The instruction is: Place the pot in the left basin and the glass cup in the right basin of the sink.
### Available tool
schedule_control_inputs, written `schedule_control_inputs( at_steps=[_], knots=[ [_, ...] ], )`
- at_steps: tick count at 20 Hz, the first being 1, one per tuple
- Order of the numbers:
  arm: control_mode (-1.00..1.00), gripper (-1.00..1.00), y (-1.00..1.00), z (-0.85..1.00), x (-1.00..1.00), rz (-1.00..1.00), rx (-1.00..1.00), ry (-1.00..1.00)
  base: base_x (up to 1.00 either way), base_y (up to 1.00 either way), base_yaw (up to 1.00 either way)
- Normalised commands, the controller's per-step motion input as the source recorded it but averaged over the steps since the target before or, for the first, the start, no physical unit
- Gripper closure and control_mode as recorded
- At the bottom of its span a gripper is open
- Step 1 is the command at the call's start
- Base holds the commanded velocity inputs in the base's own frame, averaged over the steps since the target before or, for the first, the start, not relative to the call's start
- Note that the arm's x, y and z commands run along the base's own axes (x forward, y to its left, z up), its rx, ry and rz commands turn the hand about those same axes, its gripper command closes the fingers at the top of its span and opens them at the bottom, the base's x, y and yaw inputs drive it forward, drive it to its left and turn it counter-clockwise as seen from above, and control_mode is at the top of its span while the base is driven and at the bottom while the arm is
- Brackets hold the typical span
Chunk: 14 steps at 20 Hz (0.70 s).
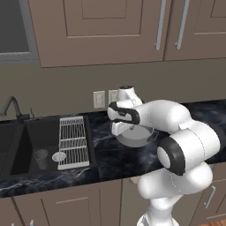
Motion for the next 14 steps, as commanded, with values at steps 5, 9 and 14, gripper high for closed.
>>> schedule_control_inputs(
  at_steps=[5, 9, 14],
  knots=[
    [-1.0, -1.0, -0.01, -0.27, 0.04, 0.0, -0.01, -0.01, 0.0, 0.0, 0.0],
    [-1.0, -1.0, 0.0, -0.23, 0.0, 0.0, -0.01, -0.04, 0.0, 0.0, 0.0],
    [-1.0, -1.0, -0.06, -0.18, 0.04, 0.0, 0.0, -0.02, 0.0, 0.0, 0.0]
  ],
)
